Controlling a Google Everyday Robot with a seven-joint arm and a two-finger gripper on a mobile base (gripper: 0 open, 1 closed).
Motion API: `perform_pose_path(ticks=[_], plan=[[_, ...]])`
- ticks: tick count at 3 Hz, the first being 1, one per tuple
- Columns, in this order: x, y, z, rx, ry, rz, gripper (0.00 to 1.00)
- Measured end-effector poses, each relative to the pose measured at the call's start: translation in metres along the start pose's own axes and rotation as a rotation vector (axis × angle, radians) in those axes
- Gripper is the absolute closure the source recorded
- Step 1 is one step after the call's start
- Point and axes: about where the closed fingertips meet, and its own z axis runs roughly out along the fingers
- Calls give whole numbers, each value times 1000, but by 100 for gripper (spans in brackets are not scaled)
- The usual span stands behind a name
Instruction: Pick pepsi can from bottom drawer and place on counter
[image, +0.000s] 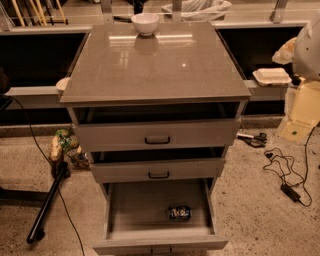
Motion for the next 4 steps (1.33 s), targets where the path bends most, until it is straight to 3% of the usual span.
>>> perform_pose_path(ticks=[1,2,3,4], plan=[[0,0,3,-1,-1,-4,0],[-2,0,34,-20,-6,-47,0],[4,5,95,-81,-73,-92,0],[16,10,159,-146,-184,-103,0]])
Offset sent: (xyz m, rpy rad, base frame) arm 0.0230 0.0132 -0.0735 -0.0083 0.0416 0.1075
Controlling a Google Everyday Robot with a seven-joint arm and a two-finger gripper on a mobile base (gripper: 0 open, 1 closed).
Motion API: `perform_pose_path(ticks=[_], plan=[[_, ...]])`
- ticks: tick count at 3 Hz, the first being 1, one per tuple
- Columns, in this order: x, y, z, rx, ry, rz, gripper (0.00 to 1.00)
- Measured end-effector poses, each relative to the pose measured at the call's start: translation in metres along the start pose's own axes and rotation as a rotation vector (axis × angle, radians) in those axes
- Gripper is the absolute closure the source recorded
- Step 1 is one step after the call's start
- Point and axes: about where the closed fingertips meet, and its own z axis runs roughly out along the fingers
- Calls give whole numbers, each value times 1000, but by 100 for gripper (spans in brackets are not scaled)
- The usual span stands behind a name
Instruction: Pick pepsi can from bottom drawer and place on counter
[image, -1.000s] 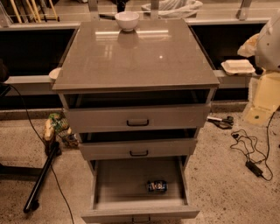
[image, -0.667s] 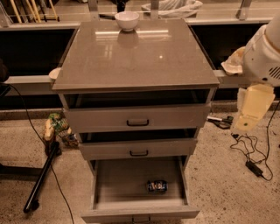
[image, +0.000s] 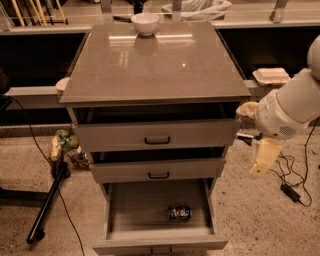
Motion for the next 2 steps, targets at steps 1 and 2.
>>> perform_pose_path(ticks=[1,2], plan=[[20,8,58,-62,-104,20,0],[21,8,66,-80,-114,18,0]])
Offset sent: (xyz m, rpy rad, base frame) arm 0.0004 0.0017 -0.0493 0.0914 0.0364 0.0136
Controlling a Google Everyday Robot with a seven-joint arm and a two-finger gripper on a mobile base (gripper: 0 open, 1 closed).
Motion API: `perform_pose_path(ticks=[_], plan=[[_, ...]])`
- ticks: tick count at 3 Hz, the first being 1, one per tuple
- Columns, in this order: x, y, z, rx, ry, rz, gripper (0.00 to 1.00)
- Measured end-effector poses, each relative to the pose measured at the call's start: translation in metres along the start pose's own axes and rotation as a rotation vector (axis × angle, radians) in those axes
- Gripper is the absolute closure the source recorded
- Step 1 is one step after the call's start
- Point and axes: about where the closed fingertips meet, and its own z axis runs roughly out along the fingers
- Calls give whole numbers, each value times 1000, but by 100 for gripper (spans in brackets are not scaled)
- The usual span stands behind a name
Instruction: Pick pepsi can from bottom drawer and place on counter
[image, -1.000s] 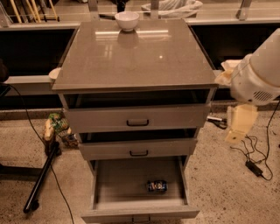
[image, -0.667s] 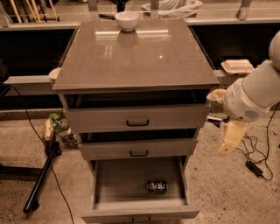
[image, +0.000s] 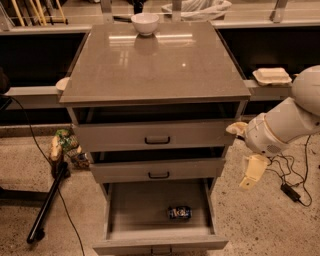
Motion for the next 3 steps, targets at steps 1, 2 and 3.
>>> perform_pose_path(ticks=[1,2,3], plan=[[22,-1,49,-31,-18,-34,0],[49,-5,108,-34,-53,-56,0],[73,-9,157,-39,-108,-65,0]])
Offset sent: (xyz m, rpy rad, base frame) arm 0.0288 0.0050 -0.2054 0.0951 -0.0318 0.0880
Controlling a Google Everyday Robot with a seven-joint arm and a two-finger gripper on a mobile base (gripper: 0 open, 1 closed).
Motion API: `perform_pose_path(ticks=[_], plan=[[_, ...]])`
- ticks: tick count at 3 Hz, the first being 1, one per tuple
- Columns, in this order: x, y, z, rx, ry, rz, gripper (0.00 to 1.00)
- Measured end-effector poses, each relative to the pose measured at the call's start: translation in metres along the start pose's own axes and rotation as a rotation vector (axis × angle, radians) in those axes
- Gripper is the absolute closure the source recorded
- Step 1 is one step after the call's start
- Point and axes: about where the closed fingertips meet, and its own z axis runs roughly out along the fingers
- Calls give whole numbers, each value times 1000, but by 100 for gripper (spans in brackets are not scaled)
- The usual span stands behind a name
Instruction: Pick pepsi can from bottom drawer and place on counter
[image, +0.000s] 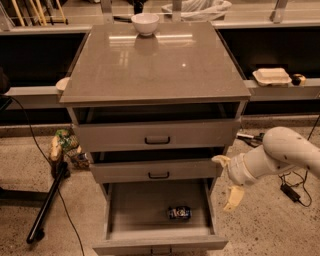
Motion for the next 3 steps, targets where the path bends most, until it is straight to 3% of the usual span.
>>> perform_pose_path(ticks=[1,2,3], plan=[[28,3,49,-31,-66,8,0],[29,3,51,-32,-68,8,0],[60,-5,80,-44,-72,12,0]])
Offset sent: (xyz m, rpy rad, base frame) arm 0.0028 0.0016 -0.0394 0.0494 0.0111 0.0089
